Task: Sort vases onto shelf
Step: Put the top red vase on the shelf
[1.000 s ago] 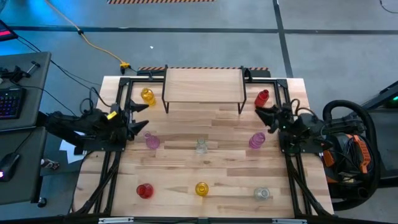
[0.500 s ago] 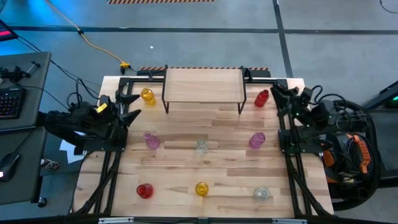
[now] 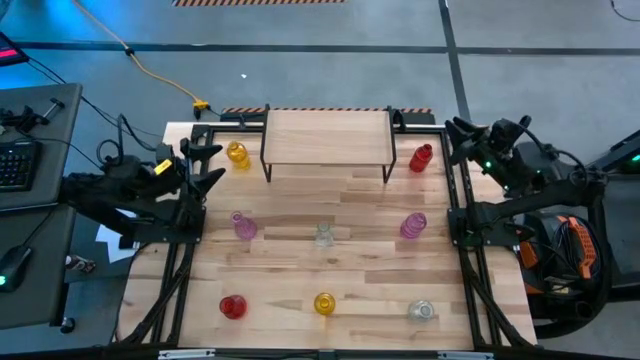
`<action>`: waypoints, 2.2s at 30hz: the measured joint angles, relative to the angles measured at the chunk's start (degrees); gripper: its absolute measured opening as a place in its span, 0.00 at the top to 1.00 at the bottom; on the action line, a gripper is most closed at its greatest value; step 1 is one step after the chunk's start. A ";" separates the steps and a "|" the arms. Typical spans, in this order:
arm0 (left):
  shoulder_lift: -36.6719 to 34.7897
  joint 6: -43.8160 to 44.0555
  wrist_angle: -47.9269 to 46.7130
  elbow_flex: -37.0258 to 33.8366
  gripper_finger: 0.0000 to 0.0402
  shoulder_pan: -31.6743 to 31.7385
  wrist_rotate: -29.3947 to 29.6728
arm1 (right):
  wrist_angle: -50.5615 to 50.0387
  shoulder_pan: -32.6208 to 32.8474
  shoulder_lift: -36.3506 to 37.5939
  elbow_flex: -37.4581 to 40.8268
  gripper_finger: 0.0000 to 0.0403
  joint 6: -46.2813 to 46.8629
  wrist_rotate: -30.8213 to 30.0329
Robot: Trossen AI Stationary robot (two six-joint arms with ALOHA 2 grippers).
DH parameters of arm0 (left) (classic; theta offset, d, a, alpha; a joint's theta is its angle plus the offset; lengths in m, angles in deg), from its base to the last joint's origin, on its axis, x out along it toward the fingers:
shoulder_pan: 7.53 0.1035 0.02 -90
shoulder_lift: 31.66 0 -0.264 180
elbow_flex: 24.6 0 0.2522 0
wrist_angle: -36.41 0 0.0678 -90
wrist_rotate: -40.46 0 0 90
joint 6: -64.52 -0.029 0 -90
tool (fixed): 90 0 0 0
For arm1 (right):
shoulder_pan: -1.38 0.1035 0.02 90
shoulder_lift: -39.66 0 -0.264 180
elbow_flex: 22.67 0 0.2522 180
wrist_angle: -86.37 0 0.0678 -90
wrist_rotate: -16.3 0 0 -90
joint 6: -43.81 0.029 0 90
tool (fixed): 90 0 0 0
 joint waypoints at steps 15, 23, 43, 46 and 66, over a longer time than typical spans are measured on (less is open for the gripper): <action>7.44 -1.40 -4.40 9.44 0.10 3.68 5.03 | -29.03 -6.52 -14.39 -24.40 0.64 5.13 4.35; 7.84 -5.25 -0.09 9.63 0.10 4.85 4.63 | -41.04 -15.45 -16.86 -34.49 0.64 1.89 13.97; 11.53 -5.07 3.45 9.65 0.10 8.66 6.16 | -50.46 -35.69 -29.53 -37.09 0.64 -10.82 38.85; 12.49 -5.07 3.46 9.65 0.10 8.63 6.07 | -52.90 -39.67 -32.53 -37.07 0.64 -8.97 42.87; 13.77 -5.67 1.09 9.65 0.10 8.63 6.03 | -60.43 -57.94 -49.87 -36.98 0.64 -13.72 55.50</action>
